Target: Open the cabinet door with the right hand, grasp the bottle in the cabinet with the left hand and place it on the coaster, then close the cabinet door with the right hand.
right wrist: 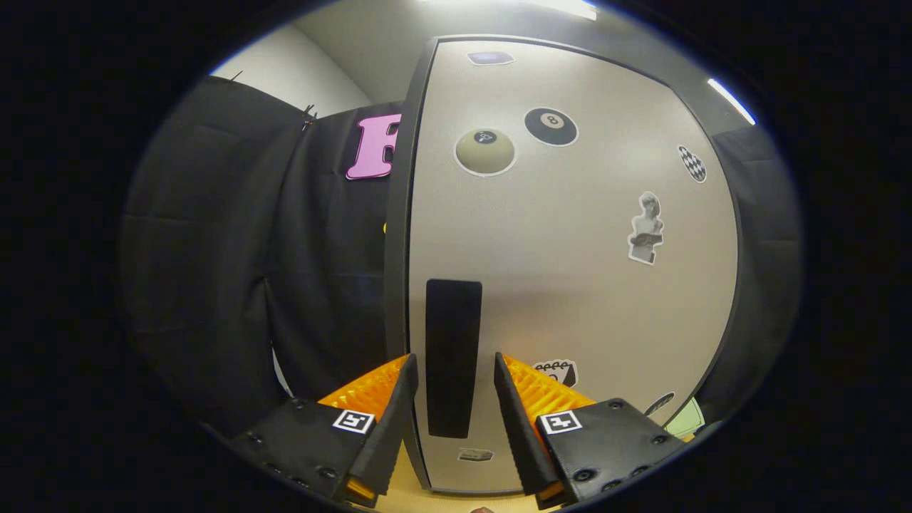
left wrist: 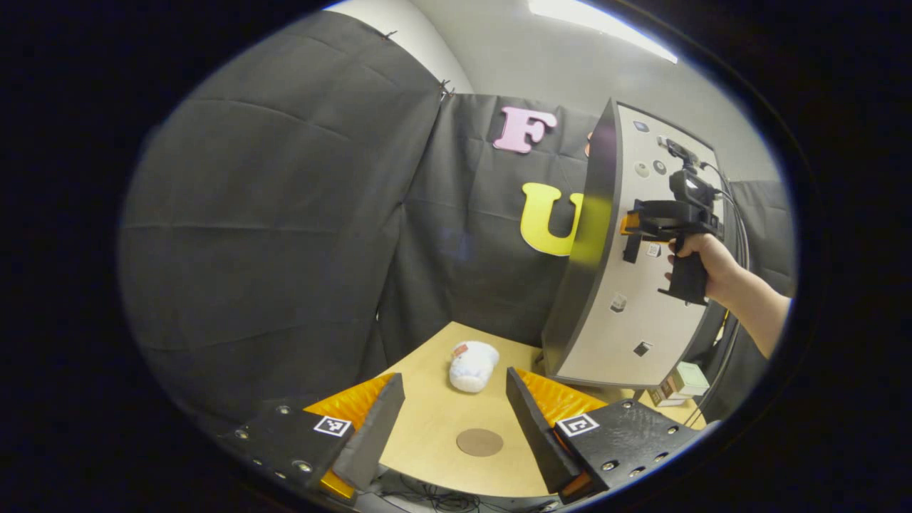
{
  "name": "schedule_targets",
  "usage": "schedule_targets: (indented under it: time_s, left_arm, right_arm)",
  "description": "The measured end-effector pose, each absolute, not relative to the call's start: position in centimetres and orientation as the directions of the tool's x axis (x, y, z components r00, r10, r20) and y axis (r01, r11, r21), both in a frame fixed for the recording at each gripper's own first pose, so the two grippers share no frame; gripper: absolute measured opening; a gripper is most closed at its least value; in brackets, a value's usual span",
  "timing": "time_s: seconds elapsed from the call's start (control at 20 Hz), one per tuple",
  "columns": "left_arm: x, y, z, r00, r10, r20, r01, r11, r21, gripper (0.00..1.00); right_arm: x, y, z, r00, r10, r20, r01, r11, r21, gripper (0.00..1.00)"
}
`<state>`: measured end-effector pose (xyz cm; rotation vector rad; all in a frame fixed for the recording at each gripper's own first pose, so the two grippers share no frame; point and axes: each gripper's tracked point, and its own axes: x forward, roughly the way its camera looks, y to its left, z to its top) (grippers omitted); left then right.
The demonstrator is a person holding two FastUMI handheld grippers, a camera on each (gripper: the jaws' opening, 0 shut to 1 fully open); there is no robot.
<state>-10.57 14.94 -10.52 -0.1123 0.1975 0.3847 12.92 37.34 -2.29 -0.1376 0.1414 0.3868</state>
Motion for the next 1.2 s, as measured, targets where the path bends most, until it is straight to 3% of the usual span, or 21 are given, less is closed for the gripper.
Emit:
schedule_targets:
  time_s: [0.1, 0.15, 0.2, 0.6, 0.75, 1.2]
  left_arm:
    - [-10.7, 15.1, -10.5, 0.907, 0.364, -0.213, -0.386, 0.920, -0.072, 0.87]
    - [-10.8, 15.0, -10.5, 0.907, 0.364, -0.213, -0.386, 0.920, -0.071, 0.87]
    - [-10.9, 15.0, -10.6, 0.907, 0.365, -0.213, -0.387, 0.920, -0.071, 0.87]
    - [-11.9, 14.2, -11.1, 0.908, 0.358, -0.217, -0.378, 0.924, -0.057, 0.89]
    - [-12.0, 13.6, -11.0, 0.911, 0.351, -0.216, -0.371, 0.927, -0.057, 0.87]
    - [-12.9, 11.1, -10.1, 0.920, 0.336, -0.202, -0.347, 0.937, -0.025, 0.89]
  right_arm:
    - [13.0, 37.2, -2.4, 0.921, 0.349, -0.173, -0.369, 0.923, -0.104, 0.69]
    - [12.9, 37.4, -2.4, 0.919, 0.352, -0.177, -0.372, 0.923, -0.096, 0.46]
    - [13.1, 37.4, -2.4, 0.919, 0.350, -0.181, -0.370, 0.925, -0.089, 0.41]
    - [13.0, 37.5, -2.7, 0.899, 0.383, -0.213, -0.399, 0.916, -0.035, 0.24]
    - [12.5, 37.4, -2.6, 0.870, 0.433, -0.235, -0.448, 0.894, -0.013, 0.09]
    - [9.8, 36.6, -2.1, 0.814, 0.528, -0.241, -0.547, 0.837, -0.018, 0.09]
